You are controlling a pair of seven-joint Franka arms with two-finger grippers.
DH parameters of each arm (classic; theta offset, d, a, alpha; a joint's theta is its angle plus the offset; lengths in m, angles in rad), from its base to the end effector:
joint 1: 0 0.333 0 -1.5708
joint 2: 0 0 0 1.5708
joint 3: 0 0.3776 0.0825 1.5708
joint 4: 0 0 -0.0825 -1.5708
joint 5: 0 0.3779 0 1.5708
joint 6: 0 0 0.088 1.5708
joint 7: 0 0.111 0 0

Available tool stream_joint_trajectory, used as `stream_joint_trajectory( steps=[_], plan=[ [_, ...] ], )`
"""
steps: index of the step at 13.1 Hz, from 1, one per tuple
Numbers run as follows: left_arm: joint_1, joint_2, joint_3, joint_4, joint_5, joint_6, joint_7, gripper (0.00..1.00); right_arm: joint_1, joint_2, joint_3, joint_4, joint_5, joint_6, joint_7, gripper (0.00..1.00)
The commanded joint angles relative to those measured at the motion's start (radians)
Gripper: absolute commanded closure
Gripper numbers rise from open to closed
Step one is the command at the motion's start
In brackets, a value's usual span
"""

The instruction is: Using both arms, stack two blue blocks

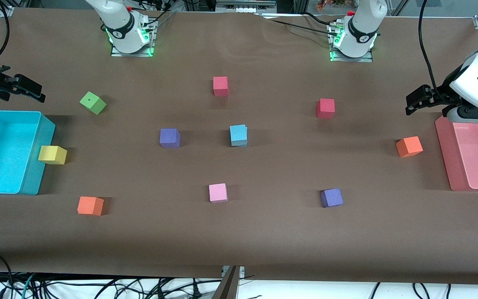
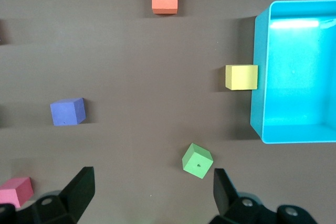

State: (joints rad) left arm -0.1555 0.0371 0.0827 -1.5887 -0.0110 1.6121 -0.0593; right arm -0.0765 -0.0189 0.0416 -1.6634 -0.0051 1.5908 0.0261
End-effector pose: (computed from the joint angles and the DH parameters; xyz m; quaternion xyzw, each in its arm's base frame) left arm 0.5631 -0.0433 0.6568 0.9999 -0.0065 -0.0070 0.0035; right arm 0.5399 -0.0192 0.6510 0.9992 -0.0304 -0.0269 0.0028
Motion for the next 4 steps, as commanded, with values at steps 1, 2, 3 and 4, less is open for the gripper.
stream_joint_trajectory(
  steps=[1,2,3,4],
  plan=[
    [0.007,0.017,0.000,0.038,-0.010,-0.023,0.004,0.00,-0.006,-0.009,0.006,-0.010,0.007,0.009,0.018,0.00],
    [0.007,0.017,0.000,0.038,-0.010,-0.023,0.003,0.00,-0.006,-0.010,0.006,-0.012,0.007,0.008,0.018,0.00],
    [0.008,0.015,0.000,0.036,-0.009,-0.029,0.003,0.00,-0.008,-0.009,0.006,-0.010,0.007,0.009,0.018,0.00],
    [0.008,0.017,0.000,0.035,-0.009,-0.035,0.003,0.00,-0.008,-0.009,0.006,-0.010,0.005,0.011,0.009,0.00]
  ],
)
